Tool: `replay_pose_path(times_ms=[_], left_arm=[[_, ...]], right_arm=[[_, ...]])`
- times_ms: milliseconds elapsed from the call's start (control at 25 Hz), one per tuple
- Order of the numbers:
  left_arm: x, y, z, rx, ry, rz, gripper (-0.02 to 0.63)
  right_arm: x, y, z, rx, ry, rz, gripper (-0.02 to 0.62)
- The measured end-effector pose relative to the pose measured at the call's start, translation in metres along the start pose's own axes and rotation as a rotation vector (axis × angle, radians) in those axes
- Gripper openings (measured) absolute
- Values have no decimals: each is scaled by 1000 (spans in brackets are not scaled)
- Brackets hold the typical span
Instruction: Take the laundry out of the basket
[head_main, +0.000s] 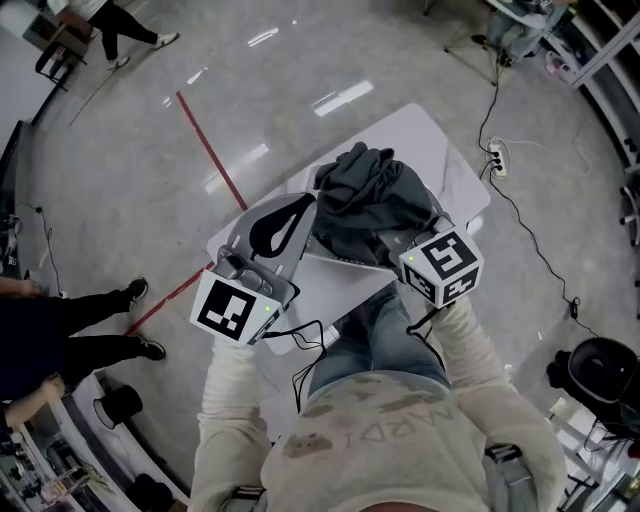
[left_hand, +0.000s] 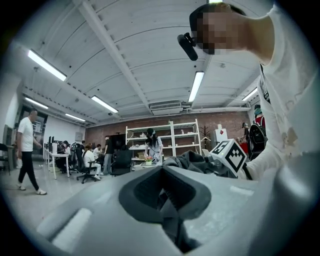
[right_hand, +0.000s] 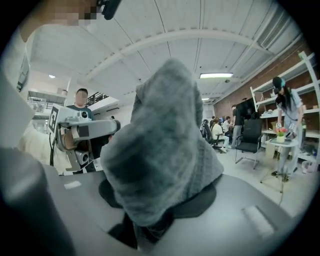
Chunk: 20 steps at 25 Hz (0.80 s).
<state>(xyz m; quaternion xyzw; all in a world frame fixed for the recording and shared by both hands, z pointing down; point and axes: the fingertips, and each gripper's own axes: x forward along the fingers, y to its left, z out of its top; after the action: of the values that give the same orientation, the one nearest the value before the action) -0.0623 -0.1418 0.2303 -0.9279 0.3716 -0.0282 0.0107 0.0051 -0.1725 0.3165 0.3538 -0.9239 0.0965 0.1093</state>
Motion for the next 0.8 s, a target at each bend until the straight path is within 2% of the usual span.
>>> replay_pose_path(times_ms=[360,800], left_arm=[[0,-60,44,60,-50,-57,0],[-27,-69,84,89,-115,-34,0]], right_arm=[[-87,0,75,-51,-159,-104,199],[-133,33,131,-43,-289,-137,202]])
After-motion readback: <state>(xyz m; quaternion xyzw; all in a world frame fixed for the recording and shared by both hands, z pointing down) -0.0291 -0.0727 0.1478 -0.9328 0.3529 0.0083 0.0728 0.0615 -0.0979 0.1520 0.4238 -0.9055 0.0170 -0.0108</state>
